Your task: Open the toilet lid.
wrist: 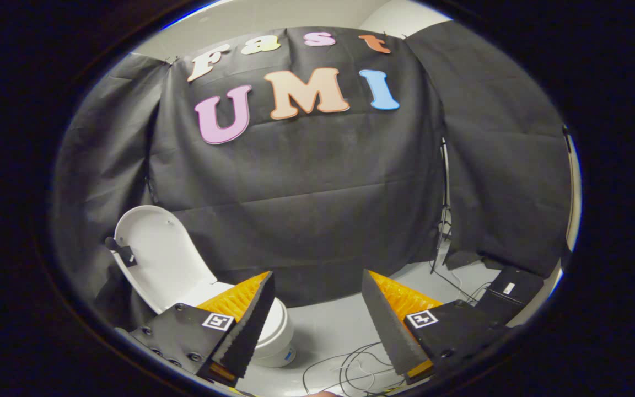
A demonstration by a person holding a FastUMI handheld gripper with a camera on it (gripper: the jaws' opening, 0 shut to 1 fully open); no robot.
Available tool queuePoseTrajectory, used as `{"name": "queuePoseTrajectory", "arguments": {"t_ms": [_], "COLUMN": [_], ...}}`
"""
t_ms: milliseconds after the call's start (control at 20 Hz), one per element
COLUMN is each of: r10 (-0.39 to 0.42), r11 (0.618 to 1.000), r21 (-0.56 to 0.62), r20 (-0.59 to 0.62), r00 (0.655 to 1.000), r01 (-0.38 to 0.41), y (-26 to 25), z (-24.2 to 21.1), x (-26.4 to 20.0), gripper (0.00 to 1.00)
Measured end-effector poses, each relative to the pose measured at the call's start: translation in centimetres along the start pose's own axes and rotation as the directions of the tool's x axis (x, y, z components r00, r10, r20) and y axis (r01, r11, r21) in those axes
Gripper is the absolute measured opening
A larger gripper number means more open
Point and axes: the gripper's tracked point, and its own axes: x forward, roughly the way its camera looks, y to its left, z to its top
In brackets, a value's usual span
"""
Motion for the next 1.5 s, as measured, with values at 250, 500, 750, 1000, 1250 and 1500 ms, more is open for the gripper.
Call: {"name": "queuePoseTrajectory", "arguments": {"t_ms": [250, 500, 750, 1000, 1250, 1500], "r10": [0.057, 0.122, 0.166, 0.154, 0.138, 0.122], "r11": [0.998, 0.99, 0.981, 0.983, 0.988, 0.99], "r21": [-0.022, -0.07, -0.102, -0.109, -0.085, -0.078], "r20": [-0.005, 0.014, 0.027, 0.036, 0.084, 0.104], "r00": [0.998, 0.992, 0.986, 0.987, 0.987, 0.987], "r01": [-0.057, -0.121, -0.163, -0.15, -0.131, -0.114], "y": [4.5, 9.7, 13.8, 14.3, 13.9, 13.5], "z": [-0.5, 0.4, 1.0, 1.2, 2.3, 2.4], "x": [0.6, 1.1, 1.4, 1.1, 0.8, 0.9], "gripper": [0.98, 0.98, 0.98, 0.98, 0.98, 0.98]}}
